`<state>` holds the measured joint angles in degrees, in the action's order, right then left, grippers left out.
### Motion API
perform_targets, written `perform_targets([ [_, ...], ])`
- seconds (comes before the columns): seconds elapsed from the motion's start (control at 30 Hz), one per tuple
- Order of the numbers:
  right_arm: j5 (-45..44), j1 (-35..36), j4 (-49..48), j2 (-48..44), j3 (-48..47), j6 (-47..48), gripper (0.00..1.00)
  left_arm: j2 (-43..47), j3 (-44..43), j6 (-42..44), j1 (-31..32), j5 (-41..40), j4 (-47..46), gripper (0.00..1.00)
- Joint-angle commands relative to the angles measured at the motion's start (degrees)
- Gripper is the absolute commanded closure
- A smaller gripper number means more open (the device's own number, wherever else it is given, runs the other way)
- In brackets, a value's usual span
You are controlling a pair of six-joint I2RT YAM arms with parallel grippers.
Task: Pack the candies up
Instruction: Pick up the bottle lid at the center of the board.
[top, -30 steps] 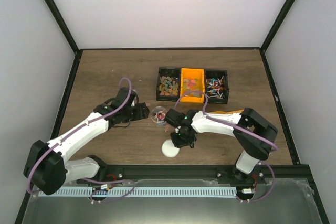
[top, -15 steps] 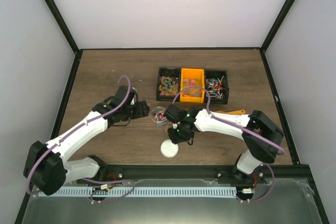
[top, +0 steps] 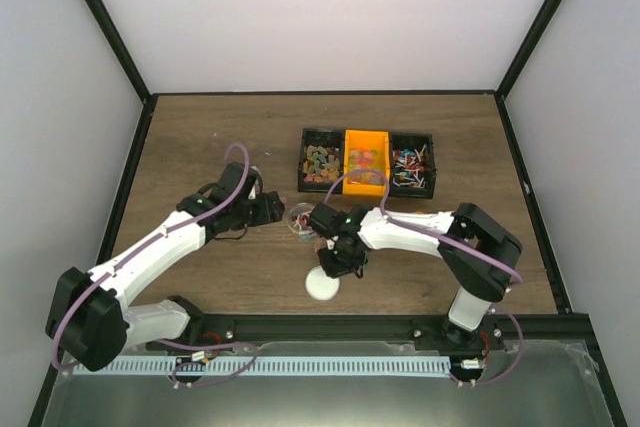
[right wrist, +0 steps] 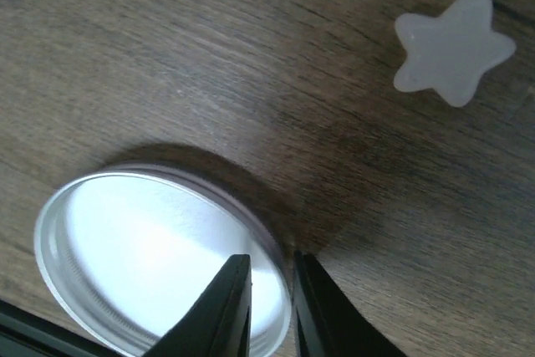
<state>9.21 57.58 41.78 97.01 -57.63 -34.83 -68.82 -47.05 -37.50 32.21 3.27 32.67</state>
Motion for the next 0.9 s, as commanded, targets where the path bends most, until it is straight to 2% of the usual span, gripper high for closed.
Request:
perform_targets([
  [0.0, -1.3, 0.4, 0.7, 1.2, -2.2, 0.5, 0.88, -0.4, -0.4, 0.4, -0.4, 0.5, -0.3, 0.16],
  [0.13, -2.8, 0.4, 1.6, 1.1, -2.8, 0.5, 0.99, -0.5, -0.2, 0.5, -0.5, 0.5, -0.5, 0.16],
  [0.43, -5.9, 0.0, 5.8, -3.0, -6.9, 1.9, 0.99, -1.9, -3.5, 2.0, -0.6, 1.3, -0.5, 0.15],
  [0.5, -6.5, -1.6, 7.1, -5.9, -7.2, 2.0, 0.99, -2.0, -5.0, 2.8, -0.6, 1.4, -1.0, 0.02],
  [0.6, -7.7, -6.2, 7.4, -11.1, -7.4, 2.5, 0.99, -2.4, -7.2, 4.2, -1.6, 1.8, -1.6, 0.0],
  [0.7, -10.5, -11.0, 7.0, -13.6, -8.7, 4.0, 0.99, -1.8, -7.3, 5.0, -2.4, 9.7, -7.1, 0.0],
  [0.87, -11.2, -16.0, 2.1, -17.0, -10.7, 9.1, 0.99, -0.2, -3.5, 3.2, -2.4, 26.4, -23.1, 0.0],
])
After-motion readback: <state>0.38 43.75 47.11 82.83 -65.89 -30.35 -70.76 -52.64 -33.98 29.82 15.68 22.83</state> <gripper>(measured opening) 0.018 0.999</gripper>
